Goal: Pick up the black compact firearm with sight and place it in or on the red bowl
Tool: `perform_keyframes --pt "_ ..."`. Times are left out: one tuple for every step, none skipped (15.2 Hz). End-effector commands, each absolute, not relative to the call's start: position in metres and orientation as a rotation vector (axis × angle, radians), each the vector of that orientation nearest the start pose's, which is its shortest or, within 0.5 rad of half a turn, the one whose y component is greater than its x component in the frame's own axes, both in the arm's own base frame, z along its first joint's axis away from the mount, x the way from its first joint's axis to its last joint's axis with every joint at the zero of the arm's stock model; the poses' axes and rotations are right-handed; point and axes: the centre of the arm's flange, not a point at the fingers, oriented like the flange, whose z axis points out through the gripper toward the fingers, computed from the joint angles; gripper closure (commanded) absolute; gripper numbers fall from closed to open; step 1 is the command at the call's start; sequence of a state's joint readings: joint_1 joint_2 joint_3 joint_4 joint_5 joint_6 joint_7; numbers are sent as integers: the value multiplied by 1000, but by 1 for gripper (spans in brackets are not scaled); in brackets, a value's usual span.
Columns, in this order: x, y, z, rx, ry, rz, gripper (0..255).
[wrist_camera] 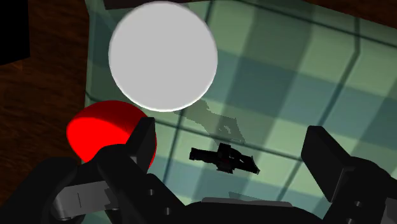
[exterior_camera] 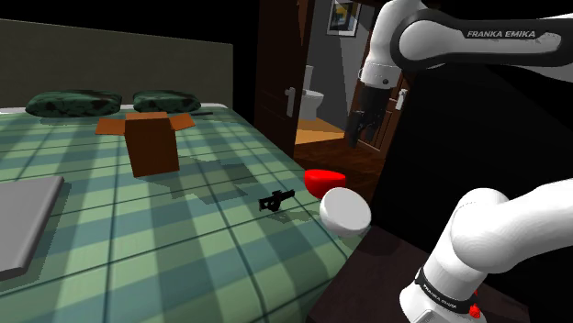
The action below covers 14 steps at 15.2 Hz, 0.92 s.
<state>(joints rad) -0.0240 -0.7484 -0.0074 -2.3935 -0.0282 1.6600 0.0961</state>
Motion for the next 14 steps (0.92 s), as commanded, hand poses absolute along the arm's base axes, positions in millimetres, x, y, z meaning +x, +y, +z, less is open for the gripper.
perform_keyframes --pt "324 -13 569 -3158 195 -25 0" --pt "336 -15 562 -3155 193 -8 0" --pt "349 -16 554 -3151 192 8 0" --pt "361 -18 547 -3148 190 25 0" --pt "374 -19 539 -3144 189 42 0" --pt "386 -20 531 -3140 187 58 0" --pt "398 -21 523 -3137 185 74 0" --pt "410 -22 515 -3133 184 91 0" --pt "422 -23 507 -3129 182 107 0" --pt "434 -25 498 -3125 181 124 0" --pt "446 -26 490 -3120 179 140 0" --pt "458 -27 481 -3116 178 156 0" --pt "469 -27 473 -3112 176 172 0" --pt "481 -28 464 -3107 174 188 0"
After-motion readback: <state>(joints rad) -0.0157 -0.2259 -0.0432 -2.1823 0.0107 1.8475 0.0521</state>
